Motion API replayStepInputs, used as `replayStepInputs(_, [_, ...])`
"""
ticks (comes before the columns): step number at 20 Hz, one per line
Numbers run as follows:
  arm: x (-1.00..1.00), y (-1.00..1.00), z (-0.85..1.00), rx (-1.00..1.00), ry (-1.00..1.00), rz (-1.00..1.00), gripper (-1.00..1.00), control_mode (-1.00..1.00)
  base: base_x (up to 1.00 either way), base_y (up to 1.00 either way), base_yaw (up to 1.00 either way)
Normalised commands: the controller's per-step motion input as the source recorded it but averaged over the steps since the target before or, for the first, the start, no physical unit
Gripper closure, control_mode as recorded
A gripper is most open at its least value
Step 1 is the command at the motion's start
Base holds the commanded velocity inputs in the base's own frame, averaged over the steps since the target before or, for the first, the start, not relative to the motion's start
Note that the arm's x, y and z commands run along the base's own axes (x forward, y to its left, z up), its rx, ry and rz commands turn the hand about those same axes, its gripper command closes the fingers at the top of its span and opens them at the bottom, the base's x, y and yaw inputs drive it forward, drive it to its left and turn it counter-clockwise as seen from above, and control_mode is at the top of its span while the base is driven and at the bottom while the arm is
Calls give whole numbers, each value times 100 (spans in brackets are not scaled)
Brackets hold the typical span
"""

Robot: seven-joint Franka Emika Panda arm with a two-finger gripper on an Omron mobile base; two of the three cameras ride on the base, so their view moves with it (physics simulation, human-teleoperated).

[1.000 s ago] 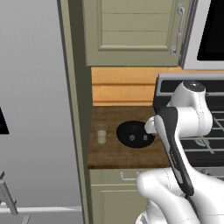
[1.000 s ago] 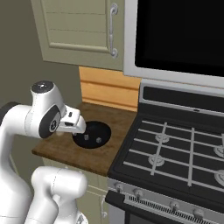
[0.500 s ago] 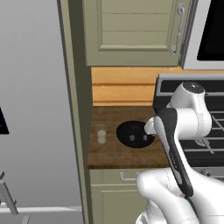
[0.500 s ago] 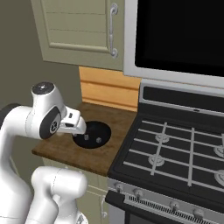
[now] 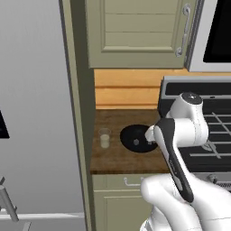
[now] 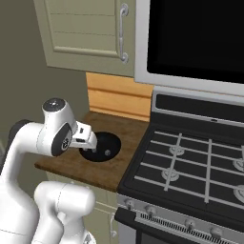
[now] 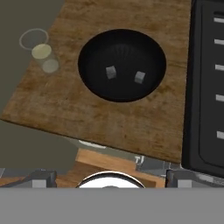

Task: Grab a lemon wedge from the fridge and one ice cube from the ice bowl, and put them in the glass of lemonade.

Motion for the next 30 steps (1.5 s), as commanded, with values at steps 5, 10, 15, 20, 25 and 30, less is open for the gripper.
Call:
replayStepInputs(5, [45,0,-28,0,12,8,-100,-100,0,0,0])
replayStepInputs(10, [45,0,-30,-3,11,11,-100,-100,0,0,0])
replayStepInputs(15, [32,0,-28,-4,1,4,-100,-100,0,0,0])
replayStepInputs(20, [26,0,-34,-4,-3,0,-100,-100,0,0,0])
replayStepInputs(25, [25,0,-22,0,0,0,-100,-100,0,0,0])
replayStepInputs(30, [26,0,-14,0,0,0,-100,-100,0,0,0])
